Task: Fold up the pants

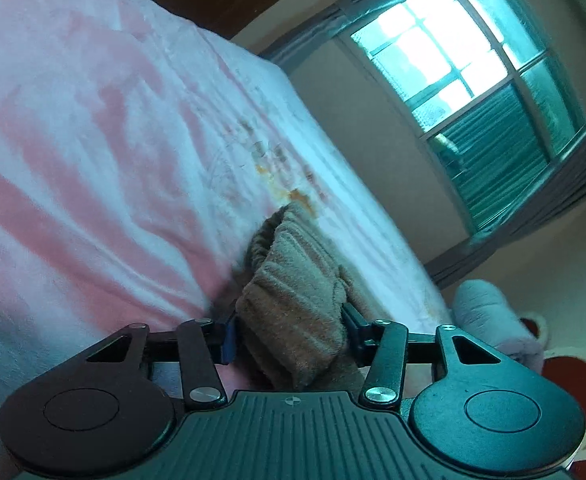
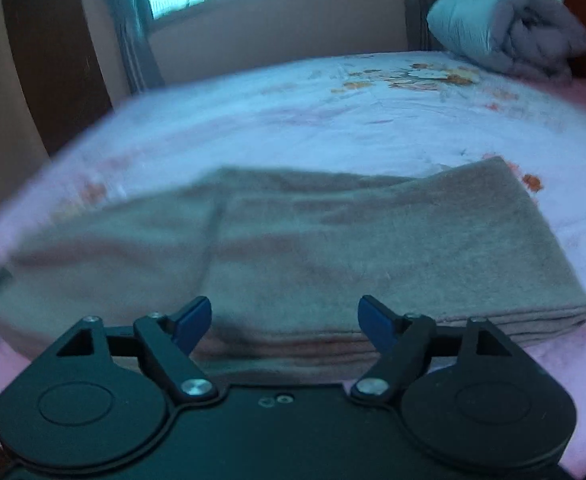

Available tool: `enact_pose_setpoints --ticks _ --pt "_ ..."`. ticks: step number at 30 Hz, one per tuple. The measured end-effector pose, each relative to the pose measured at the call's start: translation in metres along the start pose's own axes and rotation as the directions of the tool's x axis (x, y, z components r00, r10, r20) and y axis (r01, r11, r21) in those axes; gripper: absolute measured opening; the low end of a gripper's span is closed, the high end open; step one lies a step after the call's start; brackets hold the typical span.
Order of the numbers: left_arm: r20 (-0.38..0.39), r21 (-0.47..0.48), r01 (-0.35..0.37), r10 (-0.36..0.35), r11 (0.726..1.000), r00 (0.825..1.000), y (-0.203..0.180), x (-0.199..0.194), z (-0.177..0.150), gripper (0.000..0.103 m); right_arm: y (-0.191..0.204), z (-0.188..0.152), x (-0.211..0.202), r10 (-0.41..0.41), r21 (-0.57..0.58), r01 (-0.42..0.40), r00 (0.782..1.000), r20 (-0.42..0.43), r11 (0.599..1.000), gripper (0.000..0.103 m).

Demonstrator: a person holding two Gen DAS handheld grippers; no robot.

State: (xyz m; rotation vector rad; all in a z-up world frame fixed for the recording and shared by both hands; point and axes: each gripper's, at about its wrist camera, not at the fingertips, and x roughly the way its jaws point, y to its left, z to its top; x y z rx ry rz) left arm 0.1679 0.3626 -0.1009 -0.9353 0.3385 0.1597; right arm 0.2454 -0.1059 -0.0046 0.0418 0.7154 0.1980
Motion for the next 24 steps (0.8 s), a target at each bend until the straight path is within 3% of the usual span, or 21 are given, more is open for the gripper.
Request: enact_pose_setpoints --ticks 3,9,11,16,21,22,24 --pt "0.02 -0.01 0.04 -0.039 0.999 0.999 -0.005 -0.007 -0.001 0.047 0.016 -0.011 0.016 -0.071 -0.118 0.068 0.997 -0.024 0.991 0.089" --pt "0.024 -0.013 0.054 -0.053 0.998 0.998 -0.011 -0.012 -0.001 0.047 0.026 -0.01 0.005 -0.12 -0.155 0.122 0.993 0.021 0.98 0.089" --pt "0.021 -0.006 0.056 -0.056 0.998 0.998 -0.013 -0.012 -0.001 0.047 0.027 -0.015 0.014 -0.138 -0.176 0.131 0.99 -0.024 0.976 0.092" --pt "0.02 0.057 0.037 -0.039 0.998 0.999 -0.029 -0.018 0.003 0.044 0.034 -0.031 0.024 -0.172 -0.272 0.17 0.985 0.017 0.947 0.096" --pt "0.063 0.167 0.065 -0.077 0.984 0.995 -0.069 -0.035 0.006 0.039 0.03 -0.029 0.019 -0.145 -0.262 0.146 0.989 0.024 0.954 0.097" --pt "0.073 0.194 0.07 -0.085 0.978 0.994 -0.081 -0.039 0.006 0.039 0.027 -0.024 0.012 -0.128 -0.25 0.131 0.991 0.03 0.959 0.092" --pt "0.083 0.246 0.097 -0.121 0.964 0.989 -0.106 -0.046 0.006 0.038 0.015 -0.019 -0.019 -0.093 -0.189 0.122 0.984 0.154 0.974 0.092"
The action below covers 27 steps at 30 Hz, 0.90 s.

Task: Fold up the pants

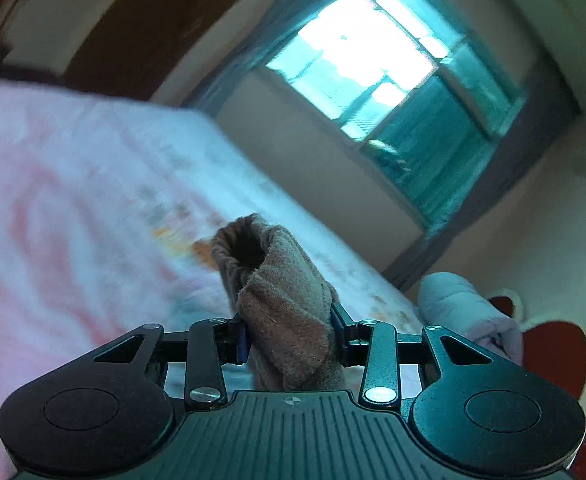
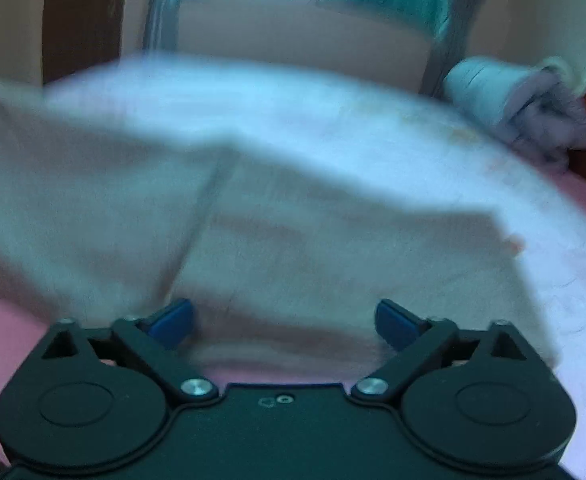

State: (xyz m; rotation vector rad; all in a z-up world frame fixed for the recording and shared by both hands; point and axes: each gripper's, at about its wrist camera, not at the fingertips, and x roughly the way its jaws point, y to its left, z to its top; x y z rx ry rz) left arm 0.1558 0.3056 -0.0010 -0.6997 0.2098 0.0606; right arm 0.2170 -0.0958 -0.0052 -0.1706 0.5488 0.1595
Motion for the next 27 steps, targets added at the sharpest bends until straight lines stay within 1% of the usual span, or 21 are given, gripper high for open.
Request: enact_pose_setpoints --ticks 1,3,5,7,8,10,11,13,14,16,17,18,20,21,22,23,24,25,26,27 --pt "0.005 0.022 0.012 -0.012 1.0 1.0 -0.013 -0.001 0.003 0.038 -0.012 0.002 -0.012 0.016 0.045 -0.018 0.998 0.053 0.999 0.093" --pt "0.002 0.074 0.05 -0.051 0.996 0.999 -0.044 0.002 0.007 0.038 -0.045 0.003 -0.029 0.038 0.167 -0.055 0.994 0.106 0.984 0.093" --pt "-0.021 0.142 0.081 -0.079 0.987 0.997 -0.084 0.012 0.008 0.038 -0.09 0.002 -0.036 0.003 0.321 -0.039 0.994 0.109 0.946 0.093" --pt "-0.053 0.209 0.115 -0.106 0.971 0.993 -0.127 0.027 0.002 0.038 -0.134 0.0 -0.041 -0.029 0.443 -0.027 0.993 0.117 0.896 0.093" --pt "-0.072 0.243 0.132 -0.117 0.961 0.99 -0.148 0.036 -0.002 0.038 -0.156 0.0 -0.044 -0.042 0.481 -0.023 0.991 0.125 0.876 0.093" --pt "-0.118 0.3 0.167 -0.137 0.939 0.984 -0.189 0.057 -0.018 0.038 -0.19 0.001 -0.047 -0.05 0.51 -0.019 0.991 0.121 0.86 0.093" --pt "-0.151 0.332 0.191 -0.148 0.924 0.977 -0.213 0.07 -0.03 0.037 -0.207 0.001 -0.051 -0.064 0.518 -0.01 0.99 0.124 0.855 0.093" --pt "-0.215 0.391 0.241 -0.166 0.888 0.962 -0.258 0.092 -0.062 0.034 -0.238 -0.004 -0.061 -0.118 0.544 0.028 0.984 0.131 0.838 0.095" --pt "-0.26 0.419 0.269 -0.17 0.867 0.951 -0.279 0.107 -0.083 0.033 -0.249 -0.01 -0.063 -0.121 0.557 0.028 0.984 0.131 0.83 0.095" --pt "-0.35 0.44 0.318 -0.166 0.84 0.922 -0.311 0.131 -0.127 0.032 -0.278 -0.019 -0.069 -0.119 0.582 0.025 0.985 0.125 0.813 0.095" --pt "-0.403 0.44 0.343 -0.159 0.83 0.901 -0.323 0.144 -0.154 0.032 -0.29 -0.025 -0.072 -0.119 0.594 0.024 0.985 0.122 0.804 0.095" --pt "-0.457 0.431 0.363 -0.147 0.826 0.877 -0.332 0.156 -0.181 0.032 -0.302 -0.03 -0.071 -0.118 0.611 0.023 0.986 0.116 0.792 0.095" --pt "-0.538 0.426 0.387 -0.115 0.818 0.835 -0.344 0.168 -0.224 0.035 -0.324 -0.046 -0.068 -0.13 0.659 0.04 0.988 0.088 0.751 0.095" --pt "-0.544 0.422 0.38 -0.105 0.823 0.832 -0.346 0.166 -0.239 0.039 -0.334 -0.053 -0.068 -0.137 0.69 0.052 0.988 0.068 0.722 0.095" --pt "-0.532 0.403 0.381 -0.126 0.832 0.837 -0.347 0.16 -0.248 0.051 -0.344 -0.059 -0.066 -0.135 0.732 0.056 0.99 0.049 0.679 0.095" --pt "-0.526 0.361 0.411 -0.181 0.837 0.831 -0.348 0.151 -0.25 0.065 -0.351 -0.063 -0.064 -0.121 0.768 0.045 0.992 0.043 0.638 0.095" --pt "-0.52 0.332 0.421 -0.209 0.844 0.828 -0.347 0.144 -0.248 0.067 -0.358 -0.068 -0.06 -0.098 0.797 0.023 0.994 0.046 0.603 0.095" --pt "-0.505 0.333 0.397 -0.194 0.855 0.841 -0.345 0.135 -0.242 0.068 -0.361 -0.071 -0.056 -0.066 0.821 -0.006 0.996 0.053 0.571 0.095" --pt "-0.498 0.336 0.386 -0.186 0.859 0.847 -0.341 0.127 -0.237 0.067 -0.362 -0.071 -0.051 -0.034 0.833 -0.036 0.997 0.066 0.553 0.095" --pt "-0.483 0.339 0.368 -0.175 0.866 0.858 -0.333 0.118 -0.229 0.067 -0.36 -0.071 -0.049 0.005 0.84 -0.077 0.996 0.088 0.538 0.094"
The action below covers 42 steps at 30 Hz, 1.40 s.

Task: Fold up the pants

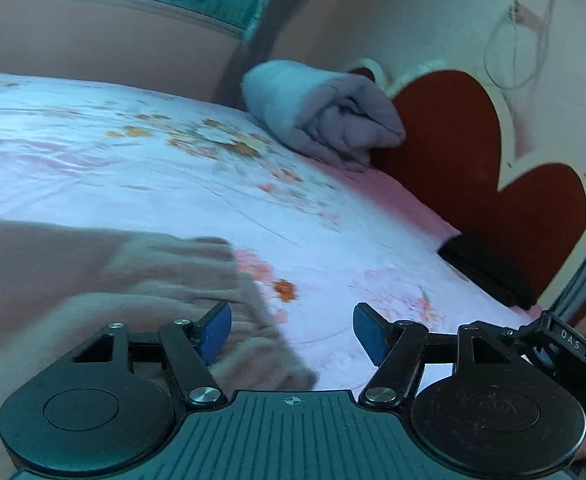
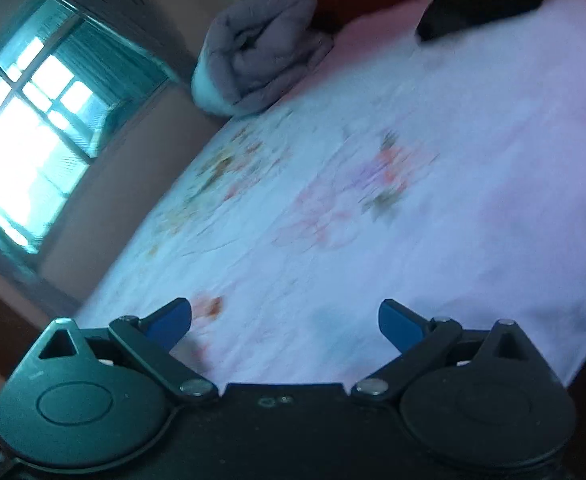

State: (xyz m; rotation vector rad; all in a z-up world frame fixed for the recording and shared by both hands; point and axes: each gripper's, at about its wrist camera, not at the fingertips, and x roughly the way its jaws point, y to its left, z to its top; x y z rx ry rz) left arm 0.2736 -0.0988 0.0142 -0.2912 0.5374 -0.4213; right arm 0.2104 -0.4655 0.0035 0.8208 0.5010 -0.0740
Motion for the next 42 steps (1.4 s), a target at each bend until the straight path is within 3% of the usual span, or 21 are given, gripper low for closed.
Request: enact_pose_setpoints --ticks 2,9,16,22,23,24,26,28,29,31,33,34,35,36,38,42 --pt "0.02 -0.007 -0.045 0.045 0.999 0.999 0.018 -0.024 0.001 0.067 0.008 -0.008 0.005 0.068 0.004 -0.068 0.997 -0.036 0.998 0.094" --pt "0.067 -0.062 -0.192 0.196 0.98 0.978 0.08 -0.095 -0.004 0.067 0.058 -0.042 0.022 0.134 -0.132 -0.154 0.98 -0.145 0.979 0.089" --pt "0.094 -0.195 -0.296 0.318 0.935 0.943 0.14 -0.144 -0.022 0.067 0.11 -0.073 0.051 0.085 -0.252 -0.158 0.957 -0.277 0.955 0.084" --pt "0.073 -0.246 -0.377 0.405 0.893 0.912 0.179 -0.172 -0.041 0.067 0.122 -0.085 0.096 0.03 -0.162 -0.099 0.925 -0.38 0.982 0.083" --pt "0.066 -0.244 -0.383 0.409 0.891 0.91 0.184 -0.173 -0.044 0.067 0.122 -0.086 0.102 0.034 -0.14 -0.097 0.919 -0.393 0.985 0.077" --pt "0.055 -0.239 -0.384 0.407 0.892 0.912 0.187 -0.173 -0.046 0.067 0.125 -0.088 0.106 0.046 -0.127 -0.107 0.911 -0.409 0.986 0.041" --pt "0.046 -0.245 -0.386 0.409 0.889 0.912 0.193 -0.173 -0.052 0.067 0.135 -0.089 0.105 0.061 -0.134 -0.125 0.912 -0.406 0.983 0.032" --pt "0.038 -0.255 -0.387 0.409 0.886 0.912 0.197 -0.171 -0.058 0.067 0.147 -0.079 0.085 0.205 -0.085 -0.246 0.919 -0.337 0.965 0.024" --pt "0.031 -0.264 -0.392 0.414 0.881 0.91 0.2 -0.17 -0.062 0.067 0.148 -0.074 0.076 0.256 -0.049 -0.284 0.918 -0.301 0.958 0.024" --pt "0.019 -0.272 -0.393 0.413 0.879 0.911 0.203 -0.17 -0.068 0.067 0.144 -0.067 0.058 0.279 -0.035 -0.295 0.933 -0.226 0.955 0.024" --pt "0.017 -0.27 -0.389 0.408 0.881 0.913 0.204 -0.17 -0.071 0.067 0.125 -0.067 0.058 0.226 -0.056 -0.241 0.953 -0.201 0.969 0.024" --pt "0.015 -0.269 -0.385 0.404 0.883 0.915 0.204 -0.169 -0.072 0.068 0.108 -0.071 0.068 0.146 -0.054 -0.162 0.962 -0.229 0.985 0.024" --pt "0.013 -0.267 -0.384 0.402 0.884 0.915 0.204 -0.169 -0.071 0.067 0.089 -0.076 0.082 0.085 -0.022 -0.096 0.953 -0.29 0.995 0.026" --pt "0.012 -0.264 -0.384 0.402 0.884 0.916 0.204 -0.167 -0.07 0.067 0.072 -0.081 0.095 0.082 0.023 -0.079 0.93 -0.358 0.997 0.028" --pt "0.016 -0.26 -0.379 0.397 0.888 0.918 0.202 -0.165 -0.068 0.067 0.061 -0.08 0.094 0.143 0.036 -0.139 0.926 -0.35 0.99 0.028" --pt "0.011 -0.263 -0.38 0.396 0.887 0.918 0.201 -0.158 -0.066 0.067 0.078 -0.075 0.088 0.122 -0.063 -0.155 0.924 -0.361 0.986 0.034"
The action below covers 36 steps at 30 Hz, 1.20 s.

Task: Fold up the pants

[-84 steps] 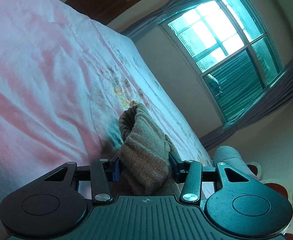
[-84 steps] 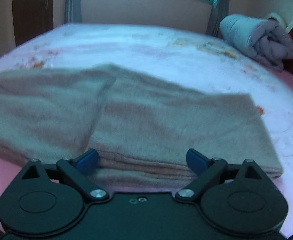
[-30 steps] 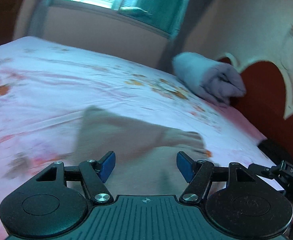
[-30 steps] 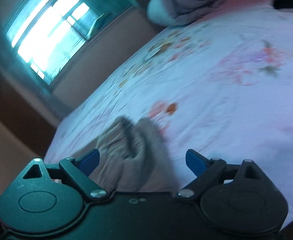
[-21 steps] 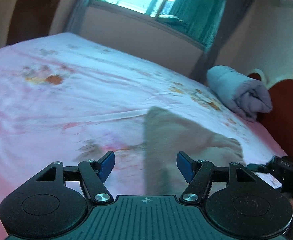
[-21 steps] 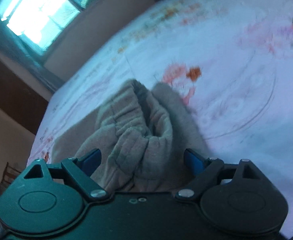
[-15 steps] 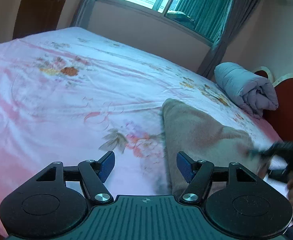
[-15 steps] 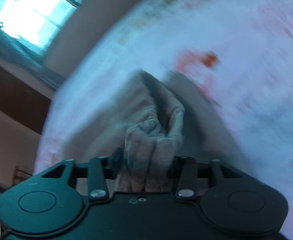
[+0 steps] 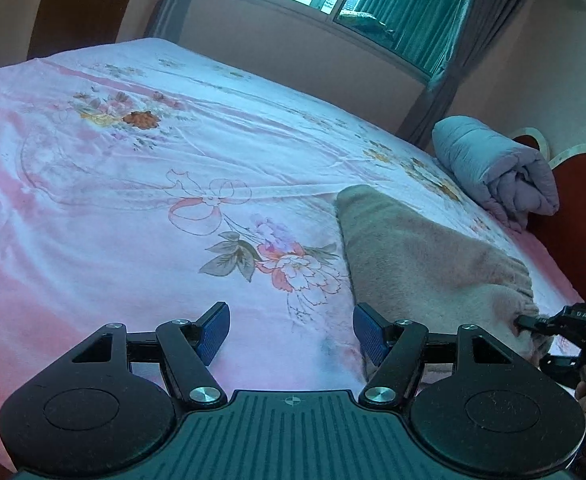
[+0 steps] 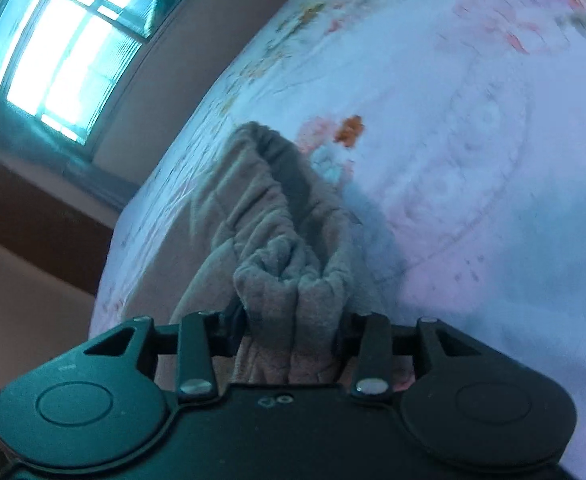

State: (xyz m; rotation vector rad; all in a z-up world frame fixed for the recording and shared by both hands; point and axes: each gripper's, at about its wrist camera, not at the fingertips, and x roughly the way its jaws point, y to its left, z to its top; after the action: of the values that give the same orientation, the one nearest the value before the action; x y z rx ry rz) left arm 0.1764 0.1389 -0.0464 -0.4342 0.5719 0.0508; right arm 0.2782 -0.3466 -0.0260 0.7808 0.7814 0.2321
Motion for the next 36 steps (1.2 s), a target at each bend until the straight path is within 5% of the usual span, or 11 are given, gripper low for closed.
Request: enact_pose_setpoints --ticks 5,7,10,12,14,16,18,20,24,30,36 --pt "-0.012 0.003 -0.004 0.004 1.0 1.0 -0.004 0.005 -0.001 0.067 0.011 0.006 0.007 -0.016 -0.085 0.012 0.999 -0.047 0.996 0.034" --pt "-0.011 0.011 -0.007 0.007 1.0 1.0 -0.007 0.005 -0.001 0.068 0.015 0.011 -0.004 0.08 -0.065 -0.081 0.997 -0.018 0.995 0.033" --pt "-0.02 0.001 -0.01 0.01 1.0 1.0 -0.009 0.009 0.0 0.068 -0.007 0.011 0.015 0.0 -0.015 -0.002 0.996 -0.091 1.0 0.03" --pt "-0.01 0.006 -0.001 0.001 1.0 1.0 -0.012 0.007 0.002 0.068 -0.023 0.013 0.012 0.058 0.061 -0.052 0.994 -0.09 0.997 0.031" --pt "-0.003 0.025 0.011 -0.011 1.0 1.0 -0.015 0.005 0.004 0.068 -0.023 0.016 0.004 0.09 0.065 -0.085 0.992 -0.09 0.994 0.04" --pt "-0.009 0.034 0.039 -0.039 0.999 0.999 -0.017 0.007 0.007 0.068 -0.019 0.019 -0.021 0.11 0.038 -0.11 0.994 -0.004 0.993 0.072" --pt "-0.024 0.038 0.077 -0.076 0.996 0.997 -0.02 0.013 0.01 0.075 -0.018 0.022 -0.037 0.113 -0.009 -0.112 0.992 0.058 0.994 0.081" --pt "-0.032 0.057 0.11 -0.108 0.992 0.994 -0.029 0.021 0.014 0.087 -0.022 0.027 -0.041 0.105 -0.026 -0.104 0.994 0.032 0.994 0.081" --pt "-0.076 0.03 0.185 -0.182 0.982 0.98 -0.045 0.046 0.022 0.088 -0.038 0.031 -0.032 0.049 -0.052 -0.05 0.998 -0.027 0.997 0.08" --pt "-0.16 -0.122 0.288 -0.305 0.95 0.939 -0.053 0.087 0.019 0.088 -0.042 0.023 -0.025 0.13 -0.011 -0.132 0.986 -0.105 0.991 0.08" --pt "-0.197 -0.139 0.278 -0.302 0.95 0.933 -0.056 0.107 0.016 0.088 -0.042 0.026 -0.005 0.191 0.03 -0.189 0.965 -0.18 0.982 0.08"
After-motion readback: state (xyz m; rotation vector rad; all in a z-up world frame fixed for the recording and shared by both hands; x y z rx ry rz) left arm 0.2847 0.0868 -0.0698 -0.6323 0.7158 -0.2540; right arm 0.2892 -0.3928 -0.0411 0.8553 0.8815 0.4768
